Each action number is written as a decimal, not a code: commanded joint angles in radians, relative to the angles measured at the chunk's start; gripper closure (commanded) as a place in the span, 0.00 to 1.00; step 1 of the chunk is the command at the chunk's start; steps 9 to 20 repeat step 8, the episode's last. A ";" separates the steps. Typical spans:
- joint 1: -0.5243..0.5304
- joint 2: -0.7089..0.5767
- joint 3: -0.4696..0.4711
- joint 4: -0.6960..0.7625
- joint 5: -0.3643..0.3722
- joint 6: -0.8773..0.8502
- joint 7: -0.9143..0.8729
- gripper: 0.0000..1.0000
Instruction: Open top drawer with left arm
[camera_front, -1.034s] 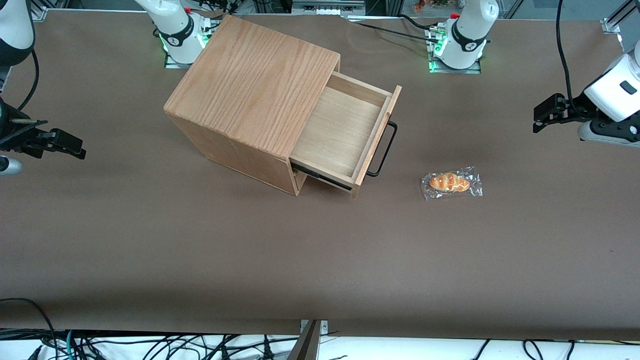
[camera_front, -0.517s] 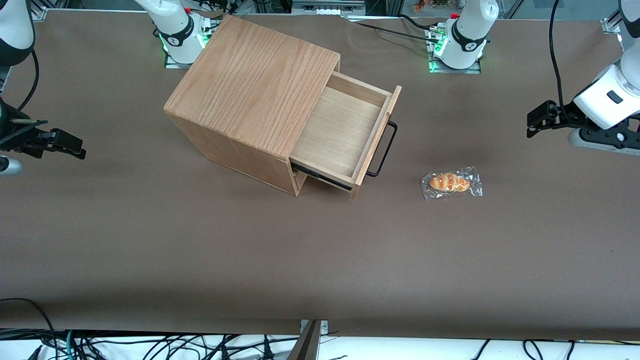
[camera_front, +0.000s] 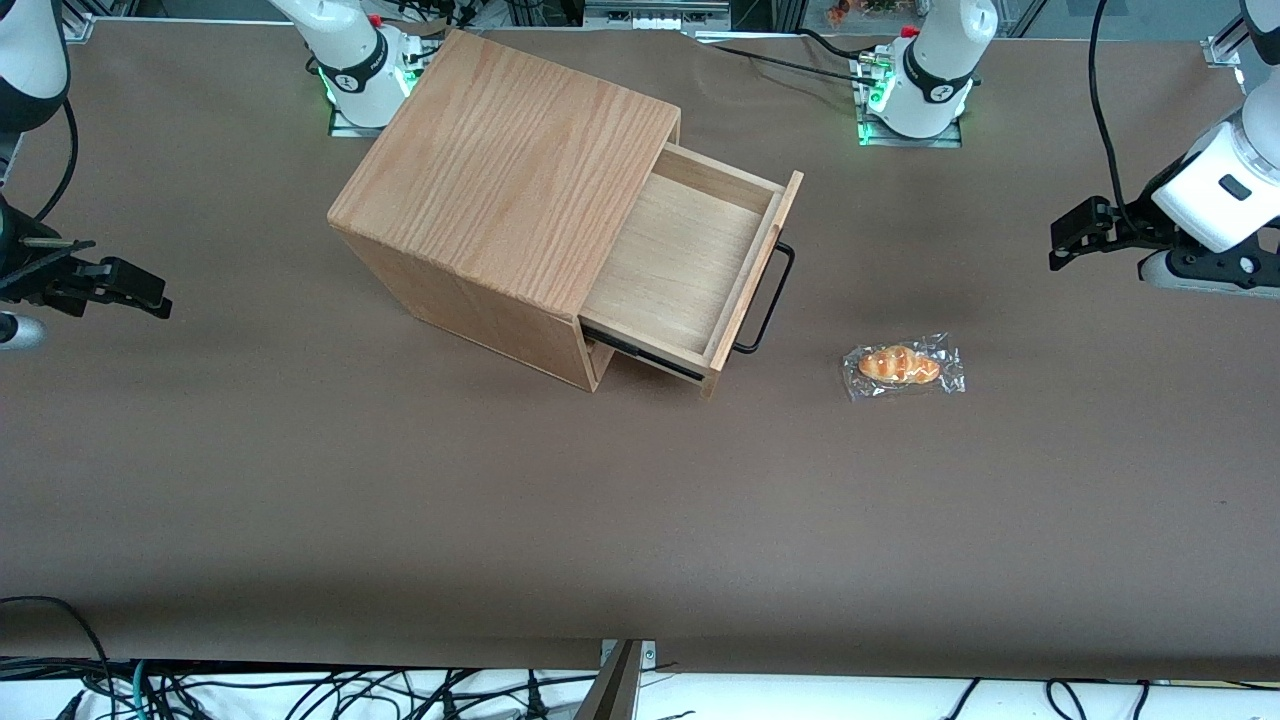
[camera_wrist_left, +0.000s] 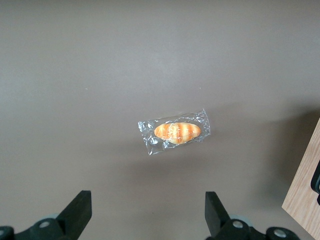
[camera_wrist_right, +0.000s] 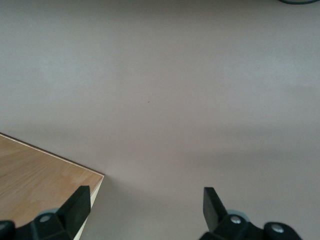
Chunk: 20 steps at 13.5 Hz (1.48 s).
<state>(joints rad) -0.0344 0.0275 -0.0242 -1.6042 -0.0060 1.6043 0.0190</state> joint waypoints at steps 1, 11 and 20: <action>0.016 -0.028 0.000 -0.033 -0.022 0.008 -0.010 0.00; 0.016 -0.024 -0.002 -0.029 -0.009 -0.004 -0.008 0.00; 0.016 -0.024 -0.002 -0.029 -0.009 -0.004 -0.008 0.00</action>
